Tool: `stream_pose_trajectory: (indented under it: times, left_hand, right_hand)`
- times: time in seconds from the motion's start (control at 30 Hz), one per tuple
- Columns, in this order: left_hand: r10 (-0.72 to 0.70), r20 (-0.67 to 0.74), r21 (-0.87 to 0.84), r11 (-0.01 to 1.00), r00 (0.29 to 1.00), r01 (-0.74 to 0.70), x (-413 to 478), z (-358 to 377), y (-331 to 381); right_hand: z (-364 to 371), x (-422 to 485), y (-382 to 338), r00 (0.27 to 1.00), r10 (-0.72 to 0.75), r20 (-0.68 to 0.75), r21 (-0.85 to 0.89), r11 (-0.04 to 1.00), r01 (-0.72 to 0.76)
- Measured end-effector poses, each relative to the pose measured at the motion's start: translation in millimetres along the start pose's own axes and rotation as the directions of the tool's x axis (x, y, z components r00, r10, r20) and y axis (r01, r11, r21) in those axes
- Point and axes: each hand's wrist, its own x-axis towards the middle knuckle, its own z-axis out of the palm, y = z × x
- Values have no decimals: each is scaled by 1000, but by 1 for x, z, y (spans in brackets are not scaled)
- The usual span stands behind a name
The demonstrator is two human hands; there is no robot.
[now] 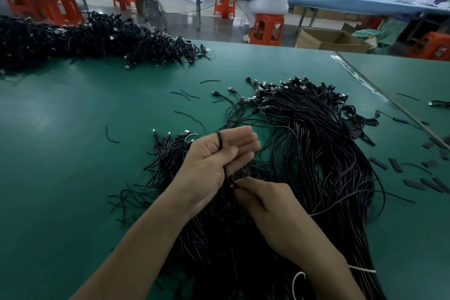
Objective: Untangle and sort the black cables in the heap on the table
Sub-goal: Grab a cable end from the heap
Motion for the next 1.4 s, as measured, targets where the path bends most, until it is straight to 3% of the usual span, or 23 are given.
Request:
stream_pose_trajectory:
  times: [0.17,0.3,0.37,0.5,0.6,0.7,0.9,1.1,1.17,1.23,1.3,1.4]
  left_hand:
    - [93,-65,301,951,994,-69,-1,-3,-4]
    - [84,-41,292,954,996,-68,1,-2,-4]
    - [69,-40,395,917,997,-48,1,0,-7]
    - [-83,-6,608,791,997,70,-4,-2,-8]
    - [-197,35,652,748,980,127,-11,0,-6]
    - [-234,30,611,774,972,167,-10,0,-6]
    - [-323,164,340,905,932,254,-6,-5,3]
    - [-278,256,-113,943,926,314,-6,-12,7]
    - [-220,260,-341,890,940,303,-4,-12,11]
    - [-146,156,-498,843,977,205,0,-12,13]
    - [-70,-32,-418,907,997,50,4,-12,9]
    - [78,-167,97,993,983,-63,2,-11,-2]
  right_hand:
    - [-2,1,3,1000,6,1,-15,1000,-6]
    - [-2,0,2,1000,-13,-7,8,1000,13]
    - [-3,1,-2,1000,-27,-13,15,1000,28]
    - [-13,-1,-3,993,-47,-106,53,997,53]
    - [-24,0,-3,972,-82,-221,136,984,114]
    - [-27,5,-4,949,-84,-302,209,966,152]
    - [-16,17,-4,924,-25,-381,343,924,167]
    - [-3,20,2,939,85,-334,387,920,55]
    - [0,18,4,963,84,-255,319,948,2]
    - [4,12,1,993,29,-111,238,971,-2]
    - [7,7,-4,1000,-23,9,188,982,21]
    - [5,3,-9,999,-48,13,84,995,46]
